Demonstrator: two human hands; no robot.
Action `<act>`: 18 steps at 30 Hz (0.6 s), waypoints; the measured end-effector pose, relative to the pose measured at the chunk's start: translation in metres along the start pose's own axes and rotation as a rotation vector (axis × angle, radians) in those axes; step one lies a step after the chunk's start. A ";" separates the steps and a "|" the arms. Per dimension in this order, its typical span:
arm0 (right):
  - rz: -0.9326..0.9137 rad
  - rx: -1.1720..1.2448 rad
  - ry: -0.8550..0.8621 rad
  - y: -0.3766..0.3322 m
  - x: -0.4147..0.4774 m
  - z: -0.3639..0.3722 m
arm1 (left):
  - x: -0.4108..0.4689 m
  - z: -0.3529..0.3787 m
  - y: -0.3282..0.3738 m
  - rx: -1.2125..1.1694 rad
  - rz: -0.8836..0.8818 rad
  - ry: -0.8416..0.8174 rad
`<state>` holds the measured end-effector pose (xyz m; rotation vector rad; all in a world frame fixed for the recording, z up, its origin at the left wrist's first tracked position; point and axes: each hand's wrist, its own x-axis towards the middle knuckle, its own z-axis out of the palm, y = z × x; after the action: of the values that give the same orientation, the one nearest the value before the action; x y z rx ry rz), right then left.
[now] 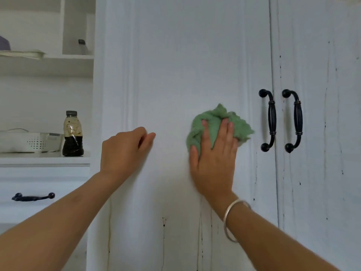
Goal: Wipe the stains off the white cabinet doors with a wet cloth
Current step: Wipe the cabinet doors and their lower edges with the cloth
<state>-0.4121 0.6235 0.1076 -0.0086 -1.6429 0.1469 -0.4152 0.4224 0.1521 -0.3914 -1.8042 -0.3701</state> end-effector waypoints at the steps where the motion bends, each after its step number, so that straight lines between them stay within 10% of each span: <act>1: -0.014 0.001 -0.019 -0.004 -0.016 0.001 | -0.003 0.003 0.005 0.000 0.035 0.018; 10: 0.111 0.006 -0.144 0.043 -0.101 -0.012 | -0.029 0.037 0.051 0.036 0.260 -0.043; 18: 0.087 0.011 -0.079 0.062 0.002 -0.023 | -0.025 0.032 0.052 0.047 0.336 -0.077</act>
<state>-0.3943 0.6876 0.1047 -0.0663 -1.7215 0.2251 -0.4133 0.4811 0.1226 -0.6714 -1.7782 -0.0788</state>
